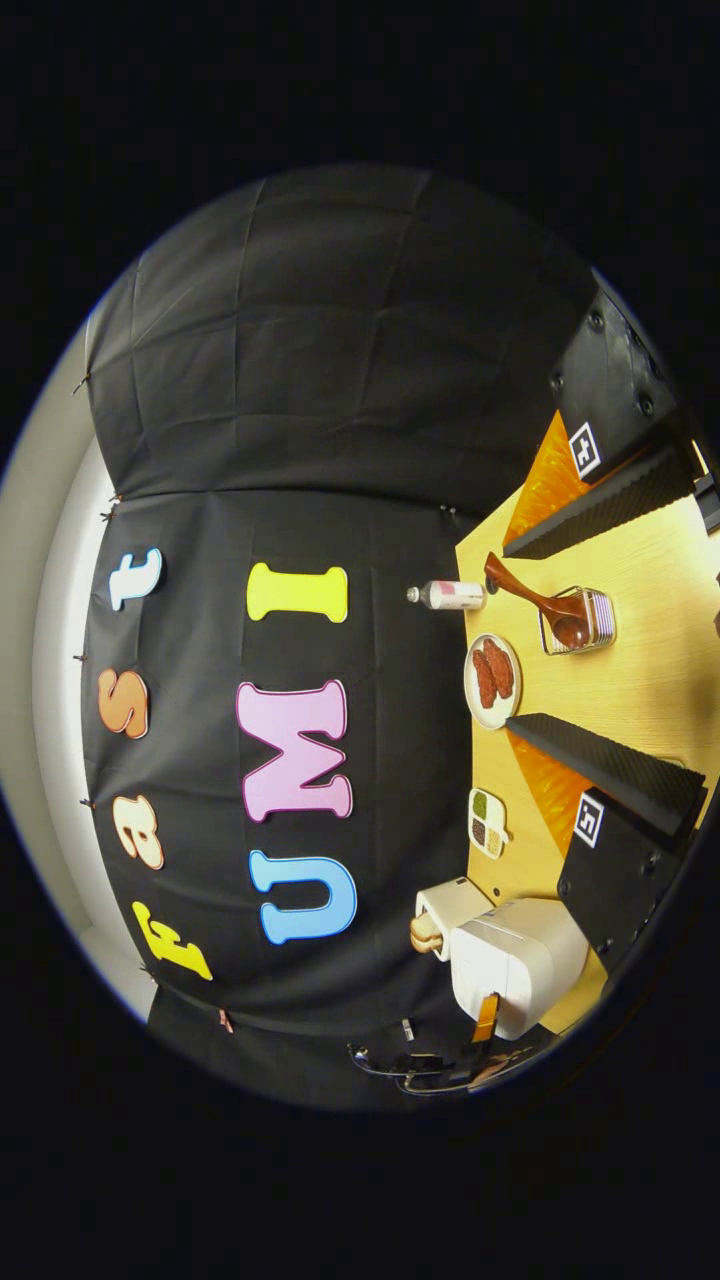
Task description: Close the left gripper, press the button to open the rice cooker; take a wooden spoon from the chopstick holder with the right hand, scoop a spoonful of rice and pour it into the rice cooker, then put the wooden spoon back into the chopstick holder.
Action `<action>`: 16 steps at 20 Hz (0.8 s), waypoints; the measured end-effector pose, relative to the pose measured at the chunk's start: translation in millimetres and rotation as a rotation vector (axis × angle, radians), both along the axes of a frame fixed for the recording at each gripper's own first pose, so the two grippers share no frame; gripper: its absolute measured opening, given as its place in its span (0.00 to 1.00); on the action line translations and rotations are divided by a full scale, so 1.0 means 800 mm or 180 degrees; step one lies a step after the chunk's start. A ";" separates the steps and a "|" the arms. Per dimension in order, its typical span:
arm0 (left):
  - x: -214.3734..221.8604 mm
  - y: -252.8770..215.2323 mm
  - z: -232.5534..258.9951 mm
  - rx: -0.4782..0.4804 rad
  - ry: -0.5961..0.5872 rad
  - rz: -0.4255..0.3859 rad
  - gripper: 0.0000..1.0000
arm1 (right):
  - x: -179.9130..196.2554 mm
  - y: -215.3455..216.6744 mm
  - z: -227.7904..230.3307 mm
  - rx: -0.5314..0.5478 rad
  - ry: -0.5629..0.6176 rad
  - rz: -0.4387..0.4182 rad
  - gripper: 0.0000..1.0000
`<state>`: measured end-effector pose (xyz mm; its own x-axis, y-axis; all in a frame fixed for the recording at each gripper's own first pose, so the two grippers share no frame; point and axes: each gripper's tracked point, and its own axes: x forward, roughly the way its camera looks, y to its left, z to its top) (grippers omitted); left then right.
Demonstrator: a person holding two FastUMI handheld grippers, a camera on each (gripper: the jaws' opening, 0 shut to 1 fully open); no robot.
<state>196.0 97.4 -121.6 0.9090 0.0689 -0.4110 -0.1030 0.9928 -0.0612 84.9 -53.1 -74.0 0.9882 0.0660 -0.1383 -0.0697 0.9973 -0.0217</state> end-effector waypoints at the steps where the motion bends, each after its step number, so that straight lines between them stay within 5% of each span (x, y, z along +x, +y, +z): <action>1: -0.005 0.003 0.011 0.0052 -0.0062 0.0063 0.08 | 0.000 0.000 0.001 -0.0003 -0.0009 0.0004 0.98; 5: -0.027 -0.002 0.095 0.0461 -0.0626 0.0239 0.09 | 0.004 0.001 0.003 -0.0008 -0.0024 -0.0006 0.98; 8: -0.060 -0.020 0.149 0.0485 -0.0954 0.0245 0.08 | 0.004 -0.002 0.007 -0.0023 -0.0050 -0.0052 0.98; 16: -0.157 -0.069 0.150 0.0356 -0.1156 -0.0001 0.09 | -0.004 0.002 0.014 -0.0065 -0.0054 -0.0152 0.97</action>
<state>70.2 42.6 -1.8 0.9941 0.0949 -0.0520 -0.0943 0.9954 0.0151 81.4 -51.7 -62.9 0.9924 0.0161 -0.1222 -0.0214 0.9989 -0.0428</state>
